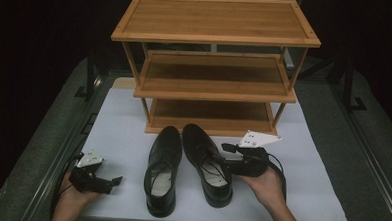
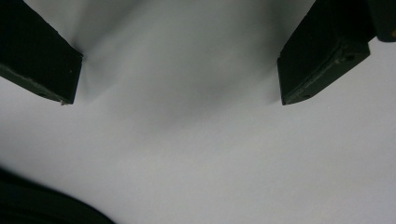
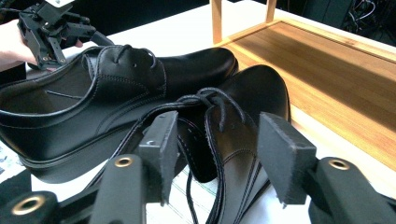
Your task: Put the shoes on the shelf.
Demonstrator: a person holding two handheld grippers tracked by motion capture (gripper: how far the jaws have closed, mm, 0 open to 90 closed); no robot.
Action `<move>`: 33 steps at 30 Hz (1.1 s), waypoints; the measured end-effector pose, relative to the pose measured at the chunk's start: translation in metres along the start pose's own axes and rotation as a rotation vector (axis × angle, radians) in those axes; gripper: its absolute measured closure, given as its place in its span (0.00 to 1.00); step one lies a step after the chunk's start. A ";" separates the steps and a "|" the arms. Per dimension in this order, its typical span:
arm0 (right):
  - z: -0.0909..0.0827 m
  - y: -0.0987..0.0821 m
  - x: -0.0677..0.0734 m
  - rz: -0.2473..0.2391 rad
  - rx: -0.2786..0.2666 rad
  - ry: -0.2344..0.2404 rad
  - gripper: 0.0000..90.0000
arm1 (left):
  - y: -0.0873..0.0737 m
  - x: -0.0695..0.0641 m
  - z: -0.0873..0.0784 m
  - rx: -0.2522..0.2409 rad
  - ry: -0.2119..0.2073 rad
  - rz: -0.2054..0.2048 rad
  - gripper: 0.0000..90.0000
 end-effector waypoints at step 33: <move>0.006 0.006 -0.009 0.060 0.072 0.033 0.39 | 0.119 -0.080 -0.031 -0.193 -0.238 0.086 0.28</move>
Point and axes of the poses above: each handheld gripper's, and its own axes: z roughly forward along the jaws, y roughly out of its top, x roughly to its left, the point moved 4 cm from there along z, roughly forward along the jaws, and after that the axes turned 2 degrees about y, right-handed, at the moved point
